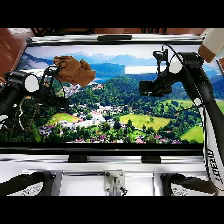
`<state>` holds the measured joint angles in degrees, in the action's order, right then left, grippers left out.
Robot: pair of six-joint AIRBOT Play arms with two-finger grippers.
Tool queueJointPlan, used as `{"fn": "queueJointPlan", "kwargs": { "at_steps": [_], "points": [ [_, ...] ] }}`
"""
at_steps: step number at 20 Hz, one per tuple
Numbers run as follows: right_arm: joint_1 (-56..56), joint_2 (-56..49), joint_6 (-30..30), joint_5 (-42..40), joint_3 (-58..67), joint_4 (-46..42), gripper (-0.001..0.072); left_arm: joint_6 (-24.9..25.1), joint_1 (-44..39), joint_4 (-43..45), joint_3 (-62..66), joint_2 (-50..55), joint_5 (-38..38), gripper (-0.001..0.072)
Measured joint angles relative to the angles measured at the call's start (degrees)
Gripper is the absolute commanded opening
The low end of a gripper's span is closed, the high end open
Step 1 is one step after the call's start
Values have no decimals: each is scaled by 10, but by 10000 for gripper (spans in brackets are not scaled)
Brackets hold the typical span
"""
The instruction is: Fold the shirts.
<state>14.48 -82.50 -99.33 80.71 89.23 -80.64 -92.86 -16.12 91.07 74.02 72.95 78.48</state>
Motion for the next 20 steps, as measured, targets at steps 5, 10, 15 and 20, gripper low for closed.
{"fn": "queueJointPlan", "kwargs": {
  "at_steps": [5,10,15,20],
  "points": [
    [0,0,0,0,0,0,500,0,0,0,0,0,0,712],
    [0,0,0,0,0,0,500,0,0,0,0,0,0,712],
    [0,0,0,0,0,0,500,0,0,0,0,0,0,712],
    [0,0,-1,-22,0,0,500,-29,0,0,0,3,-53,711]
  ]
}}
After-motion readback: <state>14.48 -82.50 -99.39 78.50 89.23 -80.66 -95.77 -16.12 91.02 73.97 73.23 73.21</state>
